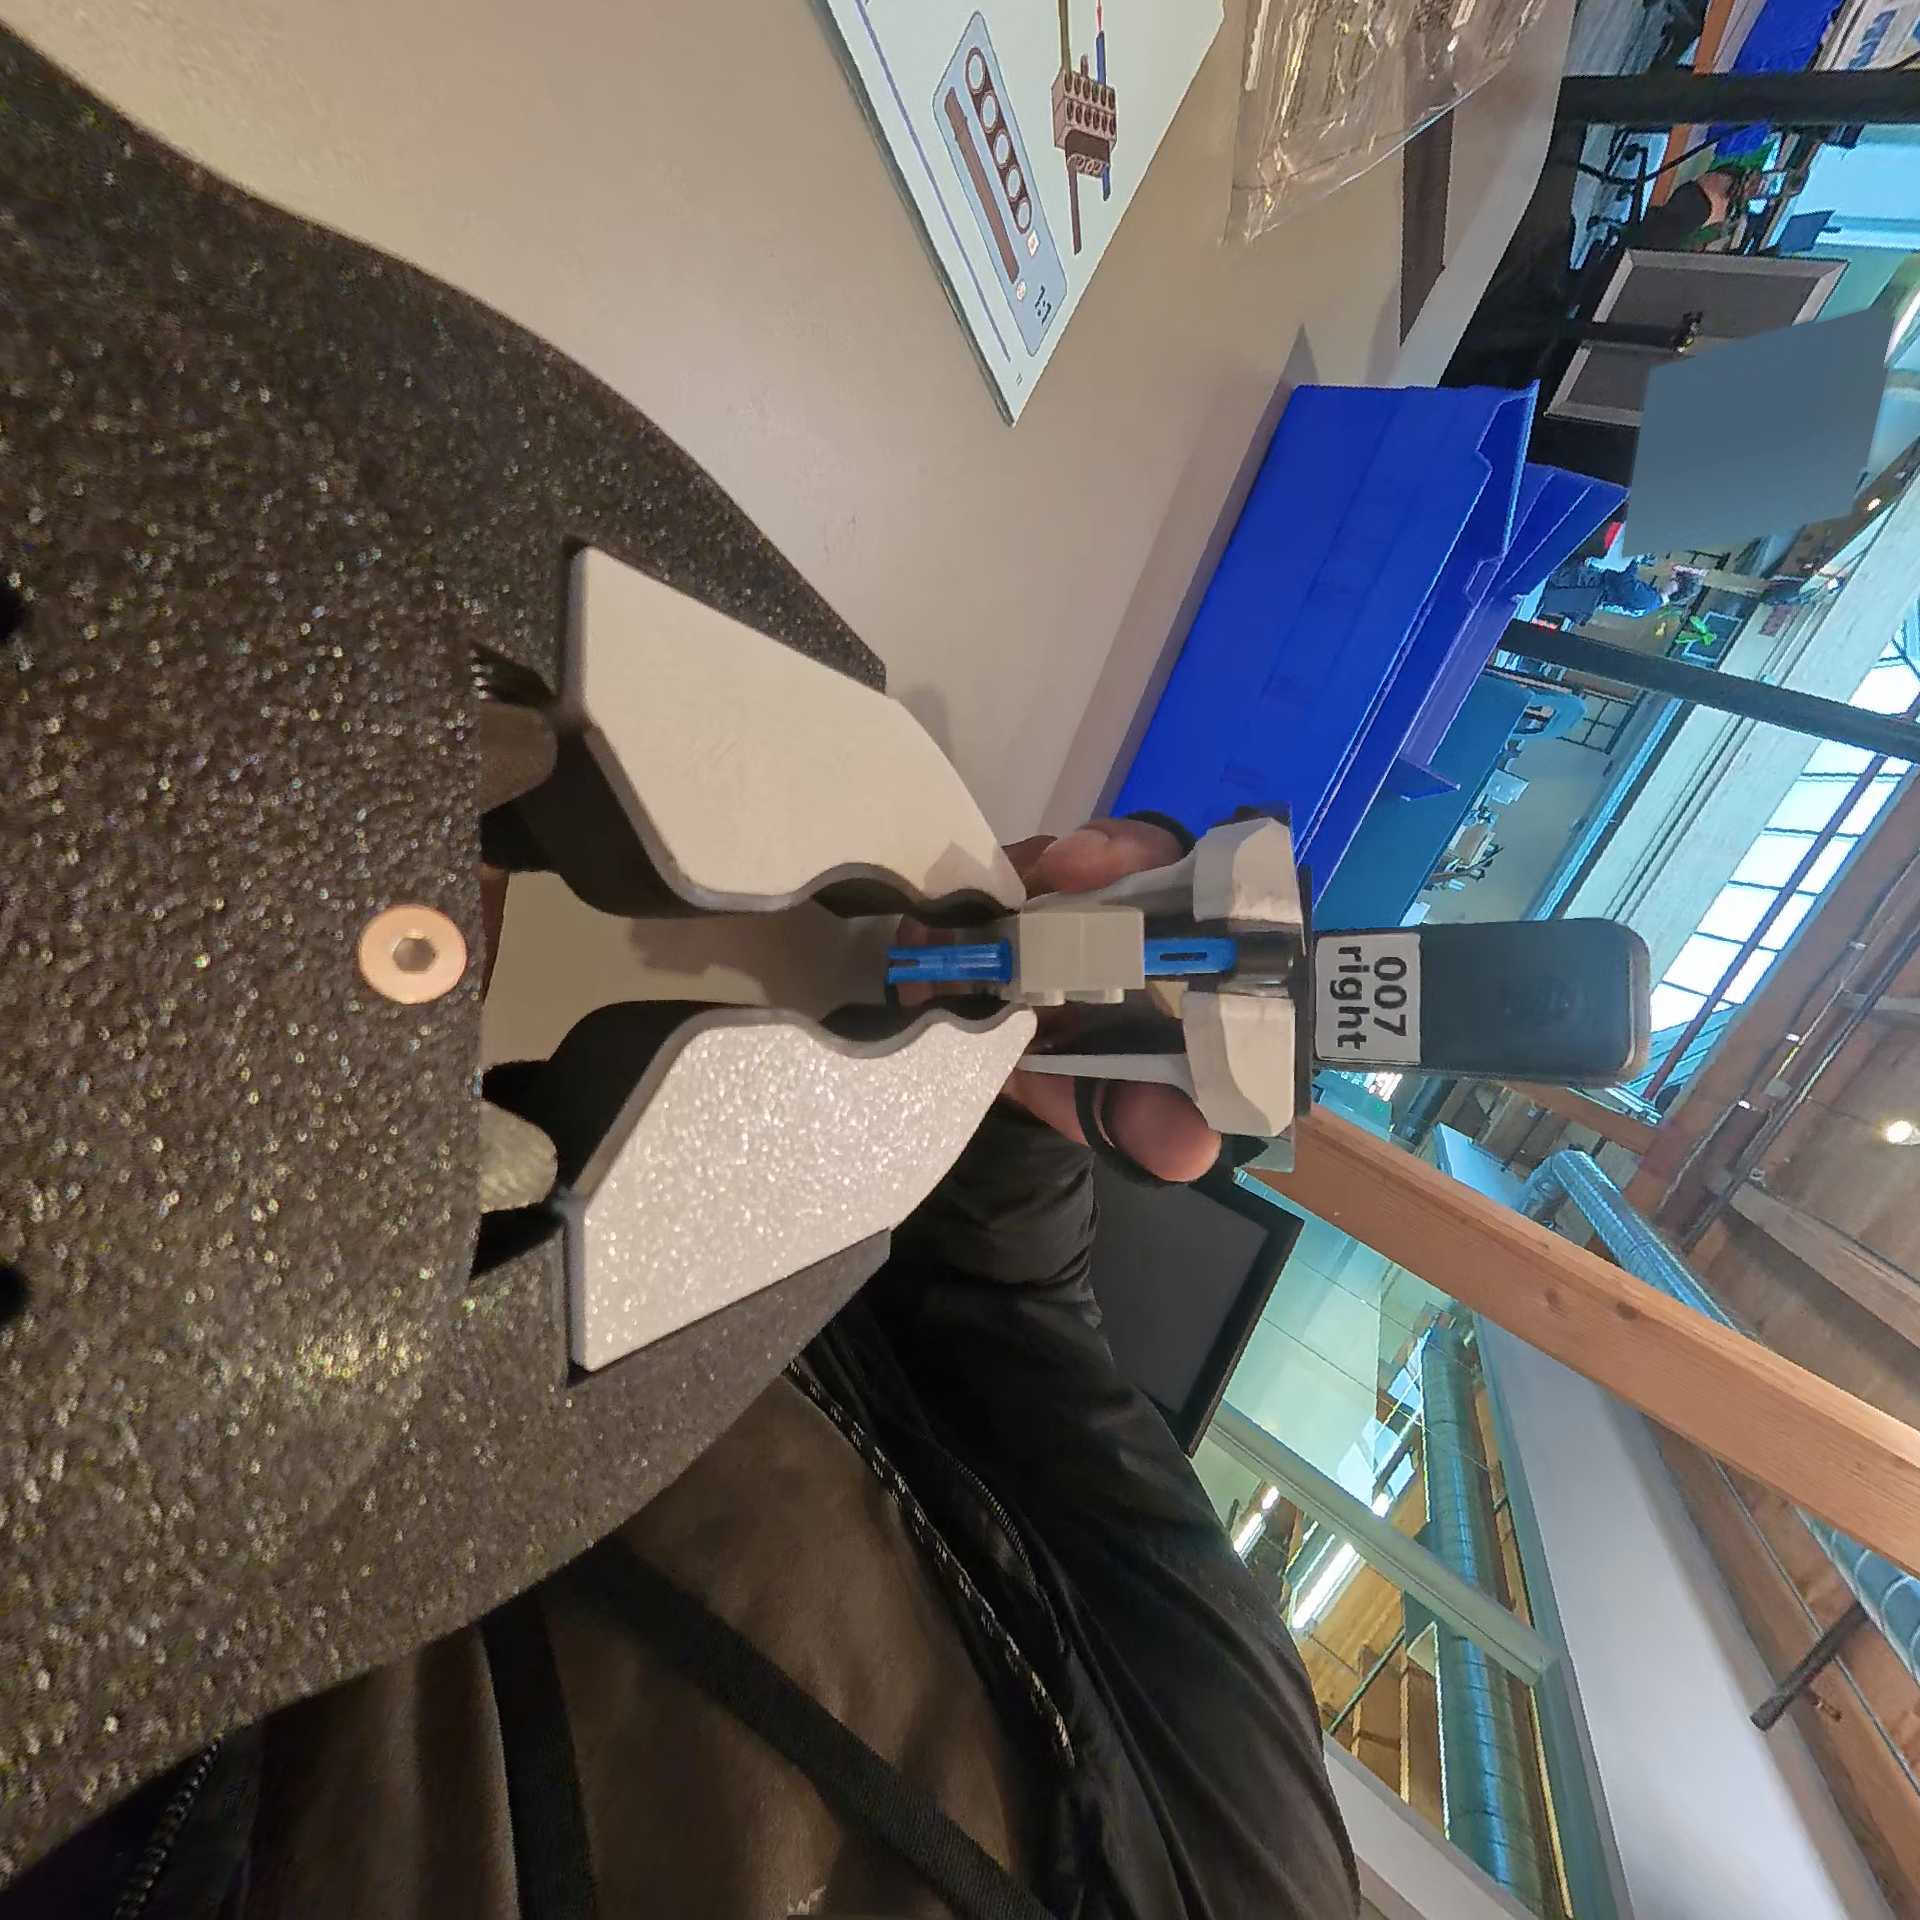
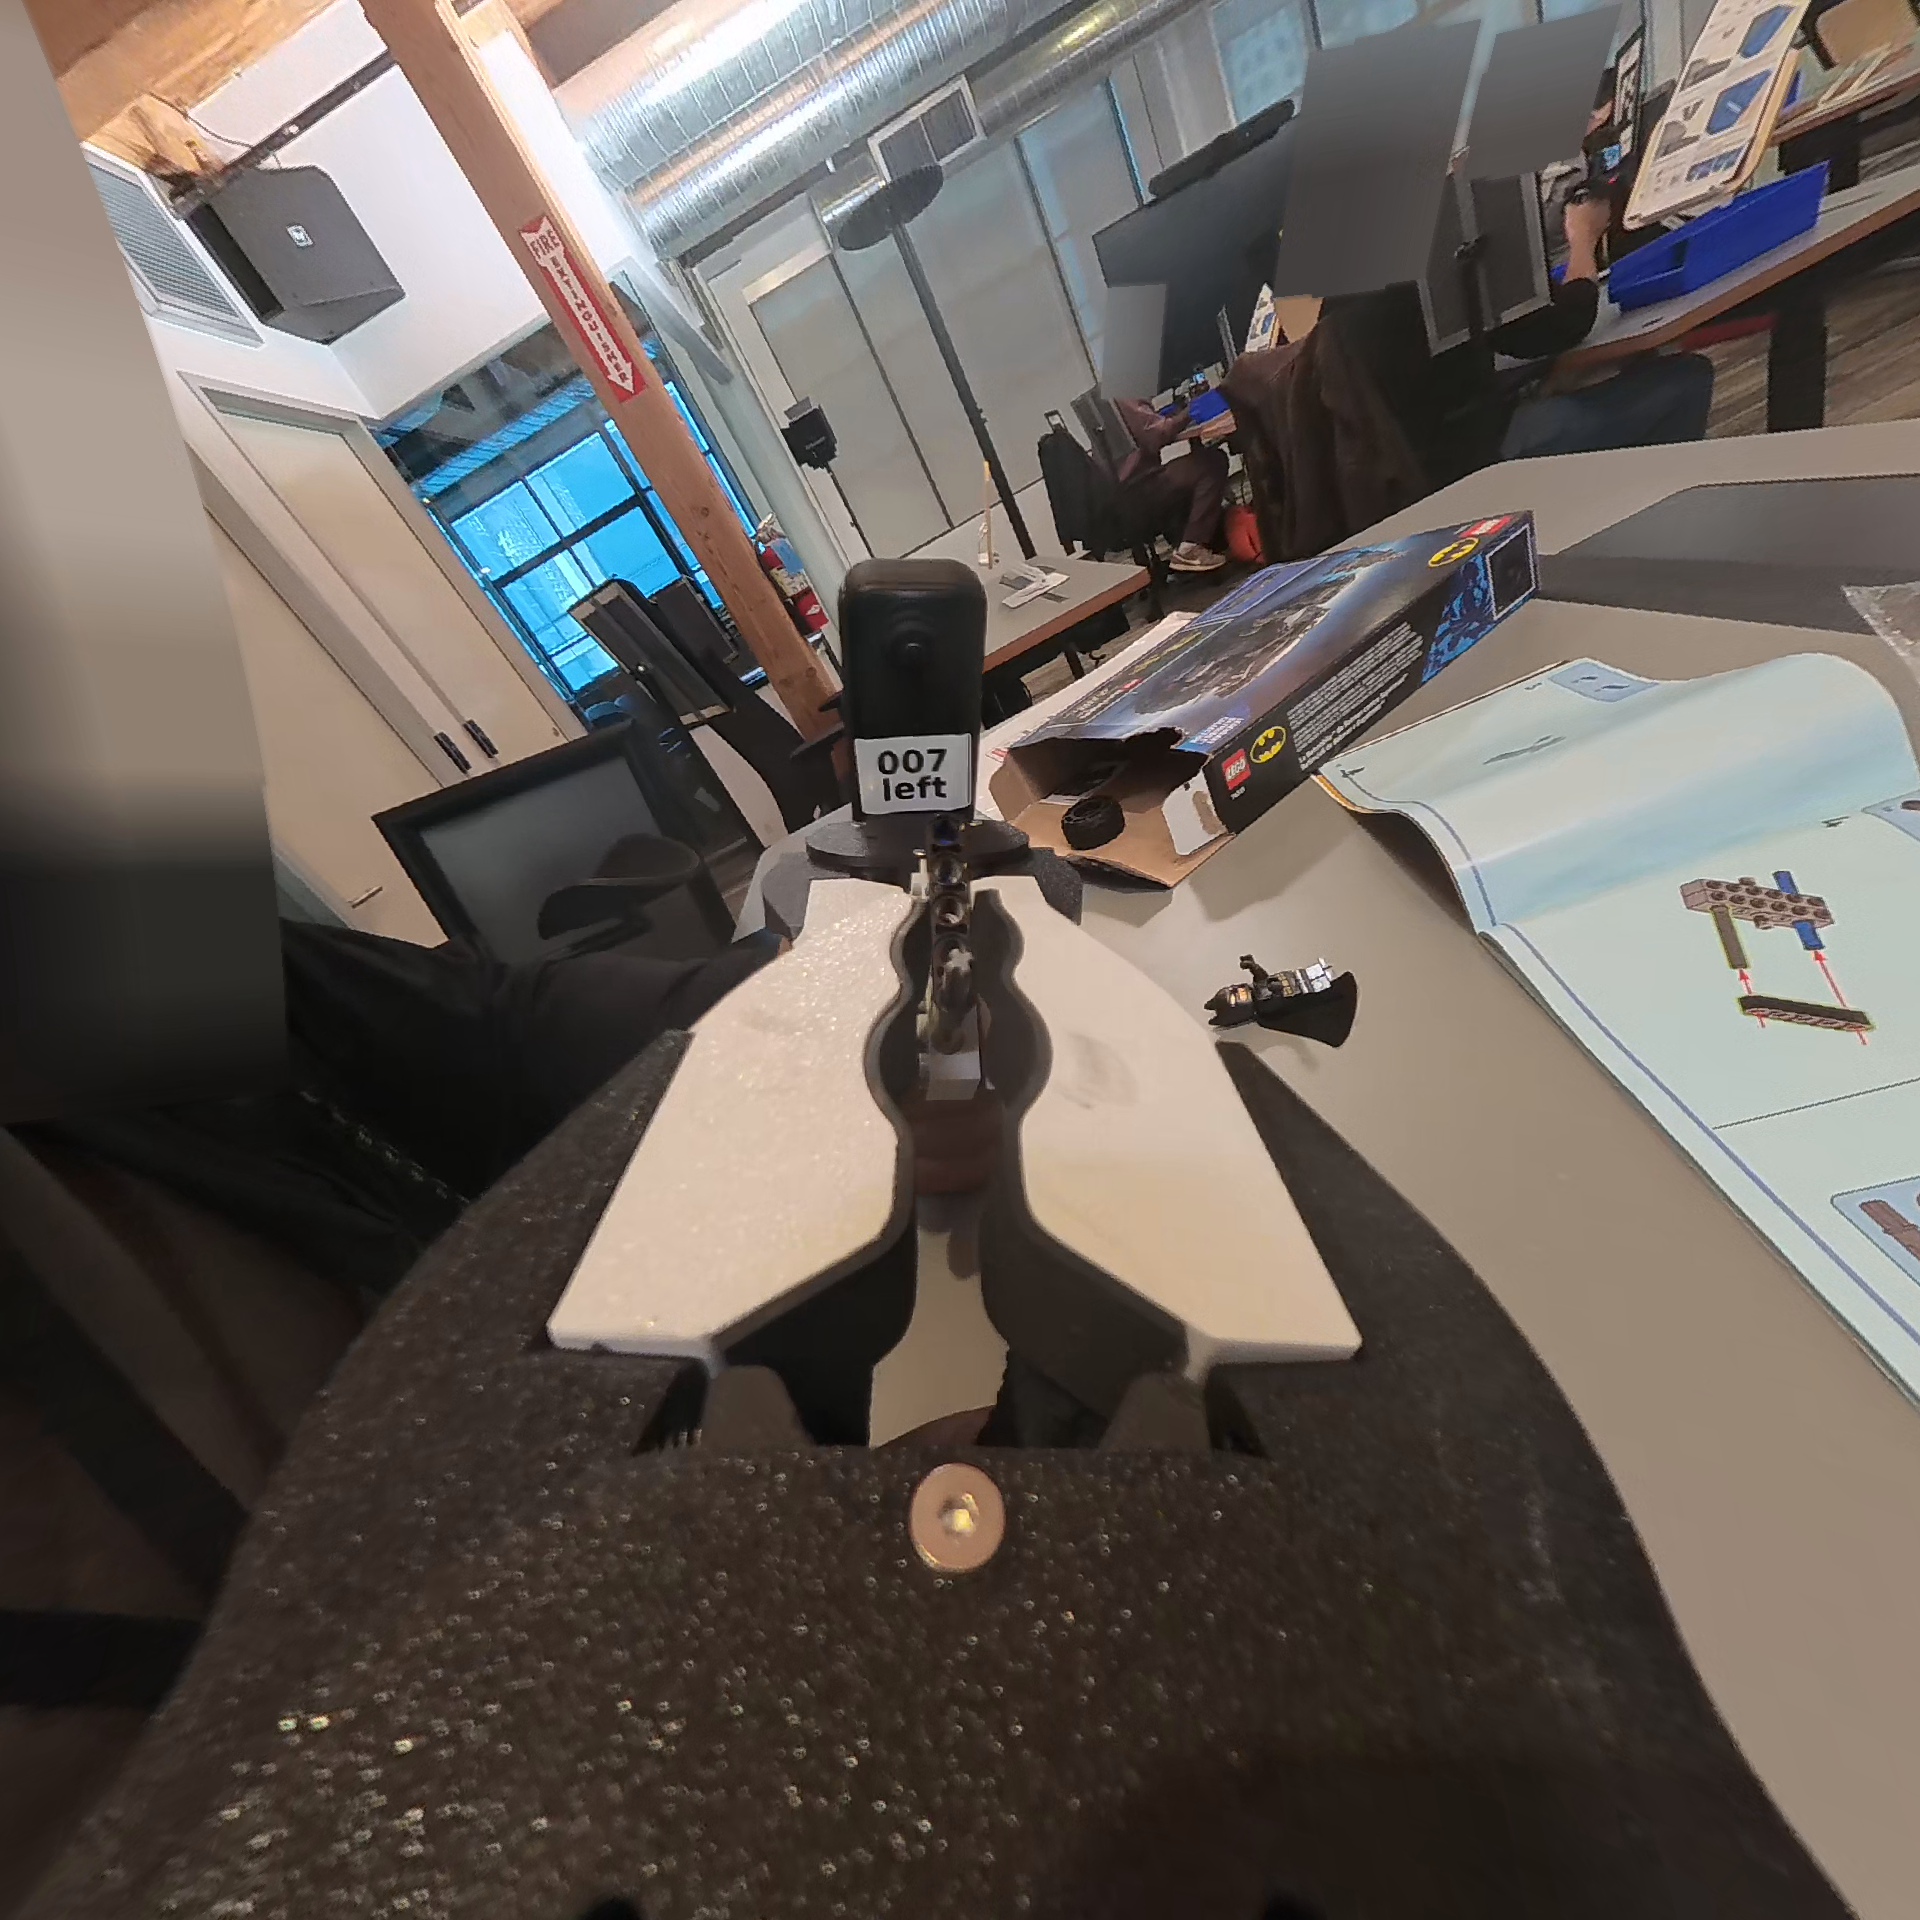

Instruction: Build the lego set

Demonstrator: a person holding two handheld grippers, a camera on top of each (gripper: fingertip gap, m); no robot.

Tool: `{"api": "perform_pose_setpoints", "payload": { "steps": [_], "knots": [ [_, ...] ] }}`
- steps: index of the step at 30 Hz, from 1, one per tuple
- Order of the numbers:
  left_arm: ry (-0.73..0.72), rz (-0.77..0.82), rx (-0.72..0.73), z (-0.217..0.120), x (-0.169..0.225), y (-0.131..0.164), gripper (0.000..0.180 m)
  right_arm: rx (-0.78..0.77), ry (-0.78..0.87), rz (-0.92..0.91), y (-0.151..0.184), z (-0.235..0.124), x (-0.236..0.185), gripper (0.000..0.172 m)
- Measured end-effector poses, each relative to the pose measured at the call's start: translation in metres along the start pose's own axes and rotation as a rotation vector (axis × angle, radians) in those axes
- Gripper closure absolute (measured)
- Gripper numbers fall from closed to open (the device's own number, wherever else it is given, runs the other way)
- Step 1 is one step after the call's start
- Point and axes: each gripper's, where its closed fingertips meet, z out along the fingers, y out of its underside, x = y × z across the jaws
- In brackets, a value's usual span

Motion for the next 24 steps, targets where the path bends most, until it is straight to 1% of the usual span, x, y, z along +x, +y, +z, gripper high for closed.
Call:
{"api": "perform_pose_setpoints", "payload": {
  "steps": [5,11,18,24],
  "knots": [
    [0.006,0.004,0.014,0.000,0.001,-0.002,0.169,0.006,0.025,-0.050,-0.002,0.000,-0.002,0.162],
    [0.019,-0.005,0.042,-0.001,0.001,-0.005,0.169,0.038,0.032,-0.088,-0.005,0.001,-0.008,0.147],
    [0.029,-0.007,0.059,-0.001,0.002,-0.006,0.169,0.077,0.055,-0.165,-0.010,-0.004,-0.010,0.144],
    [0.032,-0.016,0.073,-0.002,0.001,-0.008,0.169,0.131,0.090,-0.296,-0.018,-0.014,-0.011,0.142]
  ]
}}
